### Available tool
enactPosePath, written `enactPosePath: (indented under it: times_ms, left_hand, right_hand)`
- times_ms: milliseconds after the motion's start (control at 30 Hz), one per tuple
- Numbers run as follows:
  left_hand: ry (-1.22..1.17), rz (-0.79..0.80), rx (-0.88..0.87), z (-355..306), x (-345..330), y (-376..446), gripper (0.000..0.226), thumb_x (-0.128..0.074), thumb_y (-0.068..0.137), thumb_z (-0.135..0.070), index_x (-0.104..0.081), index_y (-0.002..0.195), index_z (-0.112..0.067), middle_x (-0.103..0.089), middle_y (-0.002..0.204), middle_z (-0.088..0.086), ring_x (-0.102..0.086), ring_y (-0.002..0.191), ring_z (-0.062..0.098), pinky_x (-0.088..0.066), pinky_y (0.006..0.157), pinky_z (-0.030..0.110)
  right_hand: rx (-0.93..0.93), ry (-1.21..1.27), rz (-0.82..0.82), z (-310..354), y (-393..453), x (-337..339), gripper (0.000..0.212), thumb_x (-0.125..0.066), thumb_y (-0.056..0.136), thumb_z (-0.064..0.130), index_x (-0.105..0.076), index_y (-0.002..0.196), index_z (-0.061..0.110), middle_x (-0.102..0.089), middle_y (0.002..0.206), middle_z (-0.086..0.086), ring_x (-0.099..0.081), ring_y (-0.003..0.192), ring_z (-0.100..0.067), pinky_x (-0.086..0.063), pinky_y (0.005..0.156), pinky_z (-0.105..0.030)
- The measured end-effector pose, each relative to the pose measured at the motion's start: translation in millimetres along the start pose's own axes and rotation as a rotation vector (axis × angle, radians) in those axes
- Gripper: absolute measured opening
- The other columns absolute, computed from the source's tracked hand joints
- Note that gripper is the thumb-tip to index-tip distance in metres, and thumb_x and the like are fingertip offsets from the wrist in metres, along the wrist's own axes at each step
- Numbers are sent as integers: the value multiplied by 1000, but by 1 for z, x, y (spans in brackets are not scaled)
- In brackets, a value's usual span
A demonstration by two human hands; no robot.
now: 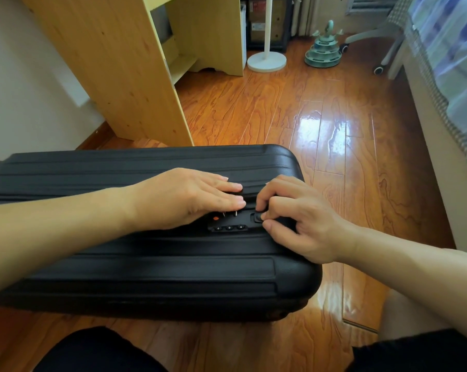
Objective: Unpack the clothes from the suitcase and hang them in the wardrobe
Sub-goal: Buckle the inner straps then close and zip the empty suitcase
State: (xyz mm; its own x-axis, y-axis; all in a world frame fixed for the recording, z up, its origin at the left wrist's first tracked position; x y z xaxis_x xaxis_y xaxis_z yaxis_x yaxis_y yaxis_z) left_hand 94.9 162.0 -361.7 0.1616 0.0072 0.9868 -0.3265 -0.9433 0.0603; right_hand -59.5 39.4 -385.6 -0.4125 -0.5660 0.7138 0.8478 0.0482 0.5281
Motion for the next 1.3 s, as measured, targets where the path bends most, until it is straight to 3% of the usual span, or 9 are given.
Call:
enactPosePath:
  times_ms: [100, 167, 267, 333, 467, 567, 833, 1000, 1300]
  left_hand:
    - [142, 17, -47, 0, -1, 1, 40, -46, 105, -19, -57, 143, -19, -56, 146, -7, -33, 151, 20, -32, 122, 44]
    - [235, 81, -24, 2, -2, -4, 47, -38, 106, -23, -43, 153, -25, -45, 155, -13, -16, 156, 23, -24, 125, 48]
    - [277, 274, 60, 2, -6, -15, 60, -28, 108, -29, -3, 163, -34, -8, 168, -21, 18, 156, 23, -4, 128, 46]
    - [234, 436, 142, -2, -8, -21, 73, -31, 106, -31, 21, 157, -39, 23, 164, -26, 39, 147, 17, 12, 125, 40]
    - [165, 483, 224, -6, -7, -21, 83, -36, 102, -60, 26, 154, -41, 43, 156, -21, 48, 141, 13, 21, 118, 33]
    - [185, 503, 204, -8, -8, -16, 96, -31, 92, -81, 26, 155, -36, 41, 158, -19, 46, 142, 12, 20, 120, 35]
    - [162, 463, 152, -12, -9, -15, 94, -26, 95, -80, 22, 158, -30, 29, 164, -19, 35, 148, 10, 9, 127, 42]
    - [199, 463, 174, -7, -9, -22, 84, -23, 97, -77, 19, 158, -36, 32, 162, -19, 39, 147, 16, 11, 125, 42]
    - [241, 384, 158, -7, -13, -24, 75, -17, 100, -75, 15, 158, -43, 20, 166, -19, 33, 150, 17, 8, 125, 41]
  right_hand:
    - [-3, -4, 1, 0, -1, 0, 15, -60, 88, 14, -66, 75, 8, -62, 97, 0, -53, 83, -18, -42, 77, -38]
    - [-3, -4, 5, 0, 0, 0, 16, -60, 88, 14, -66, 75, 9, -62, 97, 1, -52, 83, -17, -42, 77, -37]
    - [-2, 8, 3, 0, -1, -1, 15, -60, 88, 14, -66, 75, 8, -61, 98, 0, -53, 84, -18, -42, 77, -39]
    - [7, 13, -4, 2, -2, -1, 16, -60, 87, 14, -66, 75, 8, -61, 98, 0, -54, 83, -21, -42, 76, -41]
    - [8, 12, -18, 2, -2, 0, 16, -59, 87, 14, -65, 74, 7, -61, 98, -1, -54, 82, -23, -42, 75, -42]
    - [-1, 14, -14, 3, -1, 1, 17, -59, 88, 15, -65, 74, 7, -61, 98, 0, -54, 83, -23, -42, 75, -42]
    - [5, 1, 2, 2, -2, 0, 16, -62, 87, 14, -65, 73, 8, -61, 98, 0, -54, 84, -22, -42, 77, -42]
    - [0, -9, -6, 4, -2, 0, 16, -64, 87, 8, -62, 71, 6, -60, 94, -2, -53, 81, -25, -42, 76, -41]
    - [7, -1, -9, 7, -4, -1, 17, -63, 88, 7, -62, 71, 5, -60, 93, -1, -52, 80, -24, -42, 75, -41]
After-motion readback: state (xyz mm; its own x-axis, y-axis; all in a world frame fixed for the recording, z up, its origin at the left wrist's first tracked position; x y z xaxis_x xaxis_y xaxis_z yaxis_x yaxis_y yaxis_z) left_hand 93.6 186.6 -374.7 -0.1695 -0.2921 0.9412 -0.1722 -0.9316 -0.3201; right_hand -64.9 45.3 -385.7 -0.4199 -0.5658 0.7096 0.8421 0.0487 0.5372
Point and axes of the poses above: each hand's wrist, its own y-axis towards the middle knuckle, its own x-axis out of the back of the hand, z = x × y, the point moved 5 cm from there along y, towards the middle knuckle
